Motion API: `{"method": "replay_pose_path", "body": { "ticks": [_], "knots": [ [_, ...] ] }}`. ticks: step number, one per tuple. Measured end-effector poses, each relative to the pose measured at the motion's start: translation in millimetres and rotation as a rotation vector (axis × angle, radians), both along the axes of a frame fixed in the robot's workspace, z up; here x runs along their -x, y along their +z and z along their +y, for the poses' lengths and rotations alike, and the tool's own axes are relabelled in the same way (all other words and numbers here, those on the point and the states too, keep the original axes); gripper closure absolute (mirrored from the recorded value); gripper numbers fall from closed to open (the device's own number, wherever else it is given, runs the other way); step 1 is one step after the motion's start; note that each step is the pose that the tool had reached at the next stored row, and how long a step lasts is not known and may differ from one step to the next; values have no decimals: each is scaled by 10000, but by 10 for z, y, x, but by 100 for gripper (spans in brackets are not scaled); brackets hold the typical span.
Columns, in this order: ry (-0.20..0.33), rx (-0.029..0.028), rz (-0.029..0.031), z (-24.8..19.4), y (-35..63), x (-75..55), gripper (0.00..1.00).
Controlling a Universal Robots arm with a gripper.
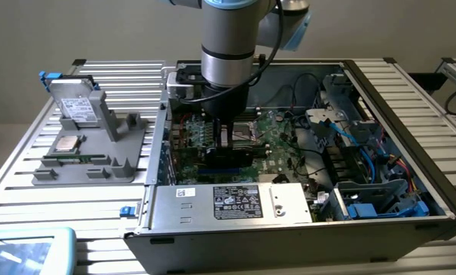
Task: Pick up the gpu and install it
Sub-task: 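Insert the gpu into the slot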
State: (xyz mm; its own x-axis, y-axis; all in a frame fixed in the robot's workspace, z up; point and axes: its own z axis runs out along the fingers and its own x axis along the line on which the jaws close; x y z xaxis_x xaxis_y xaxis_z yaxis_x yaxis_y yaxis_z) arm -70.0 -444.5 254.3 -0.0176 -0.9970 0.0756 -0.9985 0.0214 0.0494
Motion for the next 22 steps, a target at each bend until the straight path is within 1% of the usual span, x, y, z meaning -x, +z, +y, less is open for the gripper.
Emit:
{"method": "replay_pose_path", "body": {
  "ticks": [3,18,19,20,22],
  "knots": [
    [0,-26,4,-7,1,-9,73],
    [1,-28,6,-7,0,-10,73],
    [2,-43,5,-10,-1,-11,73],
    [4,-85,5,-13,-1,-11,73],
    [3,-204,6,-17,0,-10,73]
  ]
}}
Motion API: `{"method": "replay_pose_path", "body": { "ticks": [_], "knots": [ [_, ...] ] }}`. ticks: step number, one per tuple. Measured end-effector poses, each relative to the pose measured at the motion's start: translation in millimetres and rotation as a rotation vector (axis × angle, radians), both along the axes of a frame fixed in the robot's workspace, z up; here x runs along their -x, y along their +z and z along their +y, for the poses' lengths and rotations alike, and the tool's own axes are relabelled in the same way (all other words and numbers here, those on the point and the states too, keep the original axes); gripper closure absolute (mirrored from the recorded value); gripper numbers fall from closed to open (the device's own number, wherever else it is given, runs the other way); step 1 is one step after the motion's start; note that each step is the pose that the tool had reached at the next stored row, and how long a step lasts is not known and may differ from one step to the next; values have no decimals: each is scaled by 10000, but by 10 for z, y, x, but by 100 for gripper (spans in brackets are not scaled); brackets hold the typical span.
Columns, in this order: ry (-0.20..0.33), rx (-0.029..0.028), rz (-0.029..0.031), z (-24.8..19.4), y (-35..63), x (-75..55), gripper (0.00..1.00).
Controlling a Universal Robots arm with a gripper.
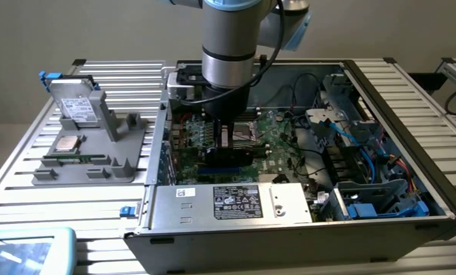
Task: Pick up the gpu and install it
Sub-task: 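Insert the gpu into the slot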
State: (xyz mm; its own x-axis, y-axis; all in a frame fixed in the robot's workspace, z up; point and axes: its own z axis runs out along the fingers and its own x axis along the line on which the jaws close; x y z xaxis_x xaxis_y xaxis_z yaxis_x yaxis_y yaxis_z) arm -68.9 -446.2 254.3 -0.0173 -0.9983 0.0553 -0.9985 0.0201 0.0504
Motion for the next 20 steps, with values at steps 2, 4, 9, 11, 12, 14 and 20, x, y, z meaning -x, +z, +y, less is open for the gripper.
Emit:
{"method": "replay_pose_path", "body": {
  "ticks": [2,4,9,11,12,14,20],
  "knots": [
    [0,-66,-1,-1,0,0,73],
    [-1,-69,0,-1,-1,0,73],
    [0,-87,0,-4,-1,0,73],
    [1,-93,0,-11,-1,0,73],
    [2,-96,0,-13,-1,0,73],
    [1,-95,0,-13,0,0,73],
    [0,-95,0,-12,-1,0,73]
  ]
}}
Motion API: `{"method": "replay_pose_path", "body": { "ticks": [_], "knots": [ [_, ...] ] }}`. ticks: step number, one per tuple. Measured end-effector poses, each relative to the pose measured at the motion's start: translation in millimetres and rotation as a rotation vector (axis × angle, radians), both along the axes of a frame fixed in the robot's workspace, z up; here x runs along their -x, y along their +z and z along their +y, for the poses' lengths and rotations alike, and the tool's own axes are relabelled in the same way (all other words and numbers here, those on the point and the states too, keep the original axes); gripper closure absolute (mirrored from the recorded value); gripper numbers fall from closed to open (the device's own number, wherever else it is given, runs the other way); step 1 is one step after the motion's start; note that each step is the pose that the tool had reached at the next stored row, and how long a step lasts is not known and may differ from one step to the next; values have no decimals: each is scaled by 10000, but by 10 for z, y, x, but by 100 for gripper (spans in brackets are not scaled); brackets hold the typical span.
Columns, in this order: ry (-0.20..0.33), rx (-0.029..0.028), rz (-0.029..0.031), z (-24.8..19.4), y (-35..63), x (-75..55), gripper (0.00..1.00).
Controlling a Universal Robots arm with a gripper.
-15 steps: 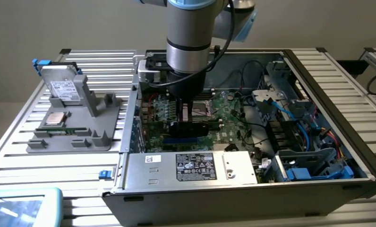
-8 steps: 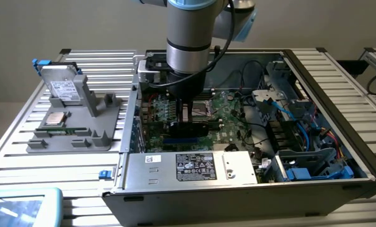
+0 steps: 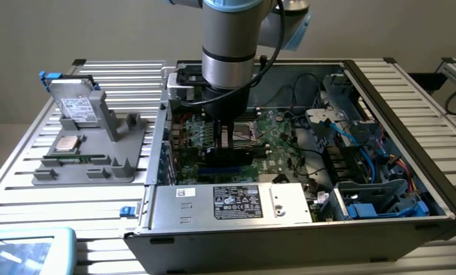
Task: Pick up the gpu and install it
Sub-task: 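Insert the gpu into the slot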
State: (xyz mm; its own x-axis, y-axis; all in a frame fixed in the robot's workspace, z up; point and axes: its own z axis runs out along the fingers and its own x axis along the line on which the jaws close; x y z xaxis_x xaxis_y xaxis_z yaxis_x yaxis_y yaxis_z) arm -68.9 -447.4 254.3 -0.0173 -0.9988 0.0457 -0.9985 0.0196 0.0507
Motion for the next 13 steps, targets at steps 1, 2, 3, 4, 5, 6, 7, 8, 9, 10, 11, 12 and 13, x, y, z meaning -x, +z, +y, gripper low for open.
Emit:
{"method": "replay_pose_path", "body": {
  "ticks": [1,2,3,4,5,6,7,8,9,10,11,12,13],
  "knots": [
    [0,0,5,-1,-1,0,73],
    [0,-1,10,-1,-2,0,73],
    [0,-1,22,-2,-2,-1,73],
    [4,-3,66,-2,-3,-2,73],
    [6,-1,92,-2,-3,-3,73],
    [4,0,92,-2,-2,-2,73],
    [1,2,93,-3,-3,-2,73],
    [2,3,94,-4,-4,-3,73],
    [2,-3,92,-3,-4,-3,73],
    [1,-7,89,-3,-5,-3,73],
    [2,-15,87,-3,-7,-4,73],
    [3,-27,90,-4,-8,-4,73],
    [3,-45,93,-4,-11,-3,73]
  ]
}}
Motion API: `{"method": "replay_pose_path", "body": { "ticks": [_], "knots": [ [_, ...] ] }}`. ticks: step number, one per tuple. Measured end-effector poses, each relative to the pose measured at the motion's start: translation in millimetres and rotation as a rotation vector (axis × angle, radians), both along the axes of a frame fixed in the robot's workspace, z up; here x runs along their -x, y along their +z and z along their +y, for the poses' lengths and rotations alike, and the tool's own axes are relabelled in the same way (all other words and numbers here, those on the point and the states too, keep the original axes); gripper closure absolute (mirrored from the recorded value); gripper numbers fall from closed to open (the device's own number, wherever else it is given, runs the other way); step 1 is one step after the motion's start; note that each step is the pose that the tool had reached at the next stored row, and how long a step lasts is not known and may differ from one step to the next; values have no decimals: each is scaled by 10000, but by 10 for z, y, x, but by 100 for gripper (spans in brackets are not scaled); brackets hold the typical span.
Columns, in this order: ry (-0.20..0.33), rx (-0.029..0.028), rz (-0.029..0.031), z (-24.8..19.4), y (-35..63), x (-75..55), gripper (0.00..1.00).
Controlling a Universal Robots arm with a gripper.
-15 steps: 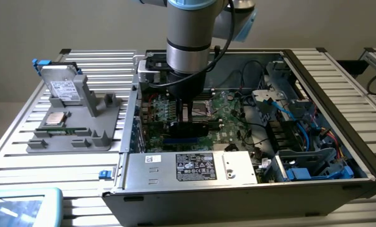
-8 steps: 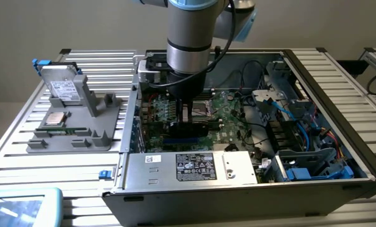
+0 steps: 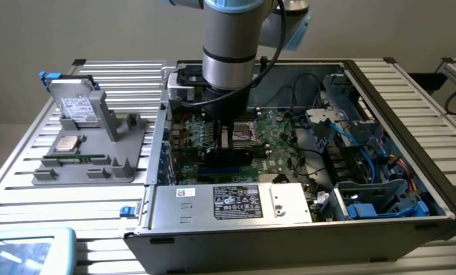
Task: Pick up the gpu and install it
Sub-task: 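Insert the gpu into the slot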
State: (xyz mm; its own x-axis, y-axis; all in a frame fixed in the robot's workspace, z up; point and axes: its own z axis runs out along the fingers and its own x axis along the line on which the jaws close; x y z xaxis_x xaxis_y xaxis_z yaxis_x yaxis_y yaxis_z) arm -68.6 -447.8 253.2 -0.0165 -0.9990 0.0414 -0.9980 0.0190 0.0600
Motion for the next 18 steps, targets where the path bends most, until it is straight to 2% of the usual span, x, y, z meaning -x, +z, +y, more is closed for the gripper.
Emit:
{"method": "replay_pose_path", "body": {
  "ticks": [2,9,14,18],
  "knots": [
    [0,-27,2,-1,-7,0,73],
    [-1,-47,33,0,-11,3,73],
    [-3,-36,33,1,-8,3,73],
    [-5,-26,7,0,3,-4,73]
  ]
}}
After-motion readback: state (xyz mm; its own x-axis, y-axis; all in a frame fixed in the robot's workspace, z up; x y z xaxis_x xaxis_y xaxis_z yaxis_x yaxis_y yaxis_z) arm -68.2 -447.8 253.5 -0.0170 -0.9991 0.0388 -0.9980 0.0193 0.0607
